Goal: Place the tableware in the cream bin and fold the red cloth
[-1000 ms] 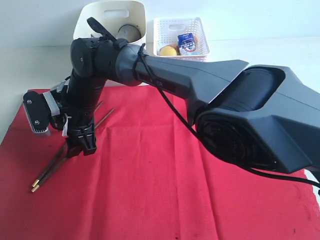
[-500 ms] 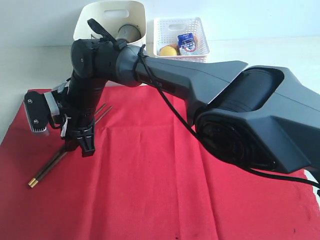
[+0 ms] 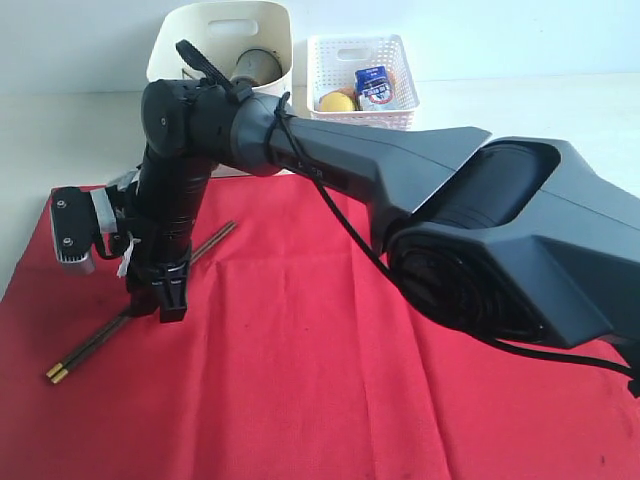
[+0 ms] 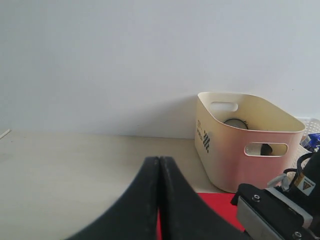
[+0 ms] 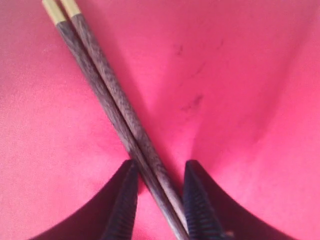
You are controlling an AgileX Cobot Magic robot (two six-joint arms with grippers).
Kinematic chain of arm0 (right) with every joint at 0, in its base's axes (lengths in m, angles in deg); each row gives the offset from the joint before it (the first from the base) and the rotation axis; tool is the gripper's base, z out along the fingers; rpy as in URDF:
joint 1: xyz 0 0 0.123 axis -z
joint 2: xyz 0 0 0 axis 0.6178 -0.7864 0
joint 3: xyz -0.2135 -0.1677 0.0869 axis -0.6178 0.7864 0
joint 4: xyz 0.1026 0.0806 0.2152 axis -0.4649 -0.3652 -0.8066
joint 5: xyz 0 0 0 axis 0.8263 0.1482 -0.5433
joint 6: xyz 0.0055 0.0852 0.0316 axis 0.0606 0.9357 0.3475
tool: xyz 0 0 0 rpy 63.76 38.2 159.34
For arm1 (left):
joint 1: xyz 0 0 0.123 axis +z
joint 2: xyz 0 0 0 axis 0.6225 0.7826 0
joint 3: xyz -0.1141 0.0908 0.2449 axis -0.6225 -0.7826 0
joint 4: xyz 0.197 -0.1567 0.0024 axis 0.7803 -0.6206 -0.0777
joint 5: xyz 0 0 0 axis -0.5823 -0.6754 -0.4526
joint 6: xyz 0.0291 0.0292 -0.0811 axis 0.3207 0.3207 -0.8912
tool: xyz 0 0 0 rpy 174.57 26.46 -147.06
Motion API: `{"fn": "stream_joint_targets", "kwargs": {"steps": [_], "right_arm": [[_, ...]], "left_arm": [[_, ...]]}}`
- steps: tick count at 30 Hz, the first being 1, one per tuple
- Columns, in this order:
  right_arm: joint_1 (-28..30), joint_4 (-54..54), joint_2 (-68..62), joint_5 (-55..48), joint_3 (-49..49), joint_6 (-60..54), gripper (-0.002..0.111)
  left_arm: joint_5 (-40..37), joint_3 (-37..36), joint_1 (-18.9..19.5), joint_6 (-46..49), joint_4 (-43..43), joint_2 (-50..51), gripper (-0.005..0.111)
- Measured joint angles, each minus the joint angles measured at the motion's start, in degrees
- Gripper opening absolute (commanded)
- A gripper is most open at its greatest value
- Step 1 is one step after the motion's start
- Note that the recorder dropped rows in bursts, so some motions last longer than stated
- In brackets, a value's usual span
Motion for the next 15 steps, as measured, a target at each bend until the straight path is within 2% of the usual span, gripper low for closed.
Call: {"fn": "stream_joint_targets", "kwargs": {"steps": [3,6,15], "right_arm": [[0.0,0.0,-0.1,-0.9,-0.5,1.3,0.02],[0.0,0.5,-0.3,-2.4,-2.2,5.1,0.0],[0.0,1.9,-0.6,-2.2,-3.7,13.3,0.0]], "left_arm": [[0.0,0.0,0.0,0.0,0.0,0.0,0.001],[0.0,0.0,0.0,0.0,0.0,0.0,0.001],[0.0,0.0,0.0,0.0,0.0,0.0,0.001]]}}
